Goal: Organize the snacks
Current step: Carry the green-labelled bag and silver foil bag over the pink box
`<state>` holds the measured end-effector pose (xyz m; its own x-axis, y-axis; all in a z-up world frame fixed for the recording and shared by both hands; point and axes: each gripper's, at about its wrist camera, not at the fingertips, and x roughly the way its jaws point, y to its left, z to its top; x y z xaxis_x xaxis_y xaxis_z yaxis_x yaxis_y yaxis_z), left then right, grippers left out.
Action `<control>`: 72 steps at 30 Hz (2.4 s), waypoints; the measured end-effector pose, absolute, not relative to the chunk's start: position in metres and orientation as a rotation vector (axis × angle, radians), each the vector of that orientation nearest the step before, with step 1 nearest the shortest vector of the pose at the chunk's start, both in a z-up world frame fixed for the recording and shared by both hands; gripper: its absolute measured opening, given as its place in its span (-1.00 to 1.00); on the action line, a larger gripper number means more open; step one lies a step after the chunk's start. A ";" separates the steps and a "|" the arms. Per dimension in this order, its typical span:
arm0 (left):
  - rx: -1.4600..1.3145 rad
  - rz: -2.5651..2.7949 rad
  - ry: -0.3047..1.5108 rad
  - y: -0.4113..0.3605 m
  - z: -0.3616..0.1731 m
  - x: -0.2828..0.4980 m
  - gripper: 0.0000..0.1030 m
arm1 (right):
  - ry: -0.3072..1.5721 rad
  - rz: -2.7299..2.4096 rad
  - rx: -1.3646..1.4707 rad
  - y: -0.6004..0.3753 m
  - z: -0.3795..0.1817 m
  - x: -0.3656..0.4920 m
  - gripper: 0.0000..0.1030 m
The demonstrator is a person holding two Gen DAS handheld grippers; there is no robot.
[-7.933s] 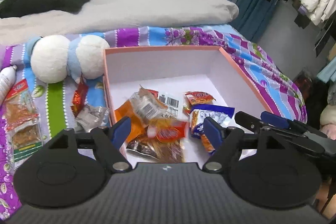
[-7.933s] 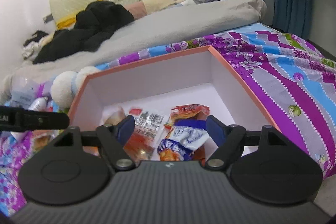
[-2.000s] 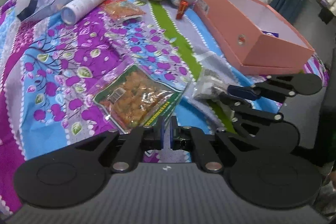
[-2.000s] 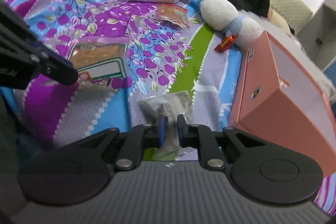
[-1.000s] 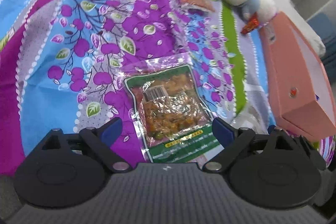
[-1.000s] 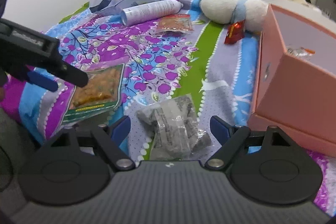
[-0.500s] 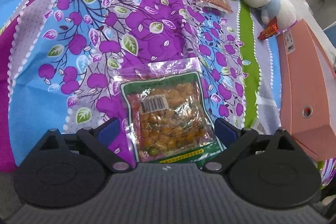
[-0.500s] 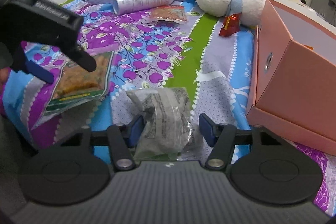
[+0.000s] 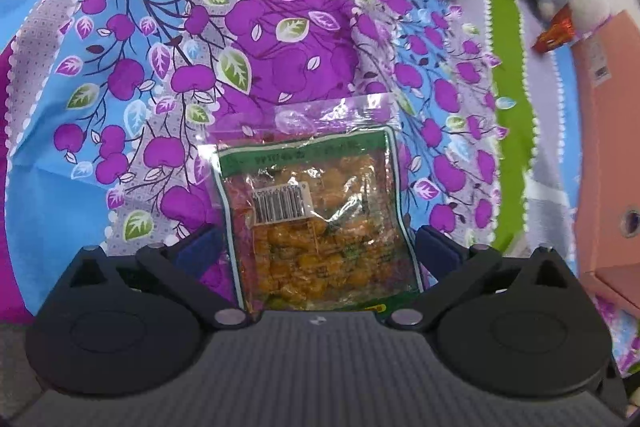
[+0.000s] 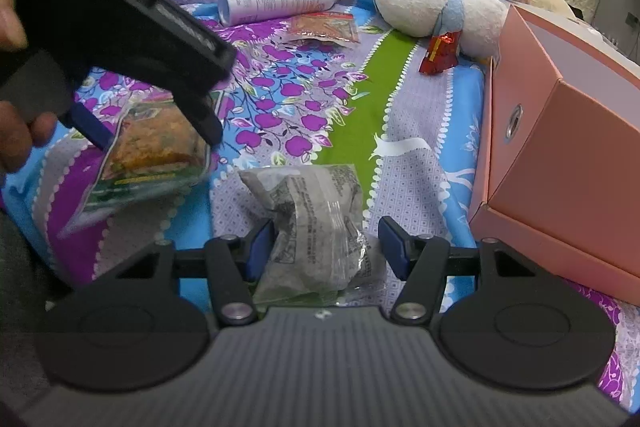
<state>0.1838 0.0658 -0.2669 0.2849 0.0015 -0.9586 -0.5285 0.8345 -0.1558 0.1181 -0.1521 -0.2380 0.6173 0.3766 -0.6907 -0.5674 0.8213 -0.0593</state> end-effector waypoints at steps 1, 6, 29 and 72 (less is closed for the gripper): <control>-0.485 0.385 1.253 0.063 -0.268 0.186 1.00 | 0.723 0.552 -0.282 -0.152 -0.238 0.118 0.17; -0.458 0.391 1.273 0.062 -0.269 0.190 1.00 | 0.724 0.552 -0.272 -0.153 -0.238 0.118 0.17; -0.494 0.281 1.147 0.072 -0.244 0.159 0.28 | 0.740 0.475 -0.210 -0.160 -0.228 0.124 0.00; -0.239 -0.195 0.860 -0.050 -0.101 0.200 0.27 | 0.514 0.200 0.018 -0.254 -0.107 0.137 0.00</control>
